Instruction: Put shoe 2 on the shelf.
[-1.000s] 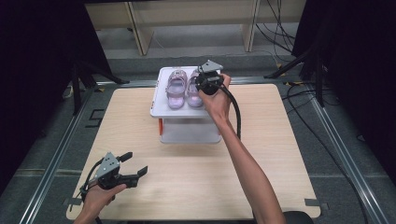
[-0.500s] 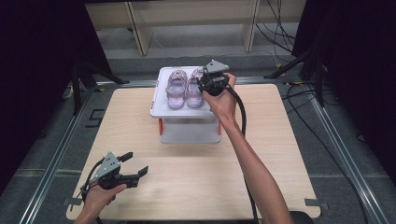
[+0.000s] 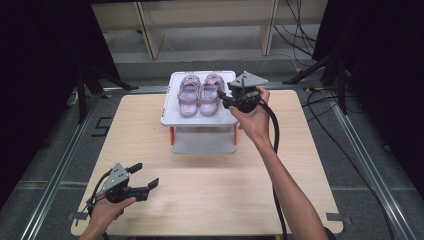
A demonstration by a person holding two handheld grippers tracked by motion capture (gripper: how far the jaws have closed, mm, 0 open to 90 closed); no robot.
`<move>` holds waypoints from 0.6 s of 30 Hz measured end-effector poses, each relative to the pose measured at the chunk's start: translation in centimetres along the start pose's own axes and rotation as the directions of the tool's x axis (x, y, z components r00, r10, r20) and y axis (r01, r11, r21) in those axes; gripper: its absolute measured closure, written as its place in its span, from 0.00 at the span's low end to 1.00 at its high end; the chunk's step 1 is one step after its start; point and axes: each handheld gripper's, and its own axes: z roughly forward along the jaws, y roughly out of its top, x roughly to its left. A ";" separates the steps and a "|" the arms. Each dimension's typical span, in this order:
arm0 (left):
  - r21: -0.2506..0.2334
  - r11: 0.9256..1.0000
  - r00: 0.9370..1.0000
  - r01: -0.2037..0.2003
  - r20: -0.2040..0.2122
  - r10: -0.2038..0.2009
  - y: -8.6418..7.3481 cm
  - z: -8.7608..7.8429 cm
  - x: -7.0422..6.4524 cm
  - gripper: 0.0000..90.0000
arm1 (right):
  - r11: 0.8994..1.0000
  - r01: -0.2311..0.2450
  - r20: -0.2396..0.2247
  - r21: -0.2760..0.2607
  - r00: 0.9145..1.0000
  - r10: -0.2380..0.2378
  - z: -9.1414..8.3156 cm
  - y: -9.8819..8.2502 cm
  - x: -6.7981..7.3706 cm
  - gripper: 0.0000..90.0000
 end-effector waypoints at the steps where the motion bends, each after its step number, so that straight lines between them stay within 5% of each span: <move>1: -0.002 1.000 1.000 0.002 0.001 -0.002 0.0 0.0 0.0 0.17 | 1.000 -0.015 -0.019 -0.009 1.000 0.015 -0.3 -0.3 0.1 0.61; 18: -0.002 1.000 1.000 0.013 -0.009 -0.013 -0.1 0.0 0.0 0.17 | 0.997 -0.055 -0.109 -0.058 0.993 0.049 -5.5 -6.1 1.3 0.53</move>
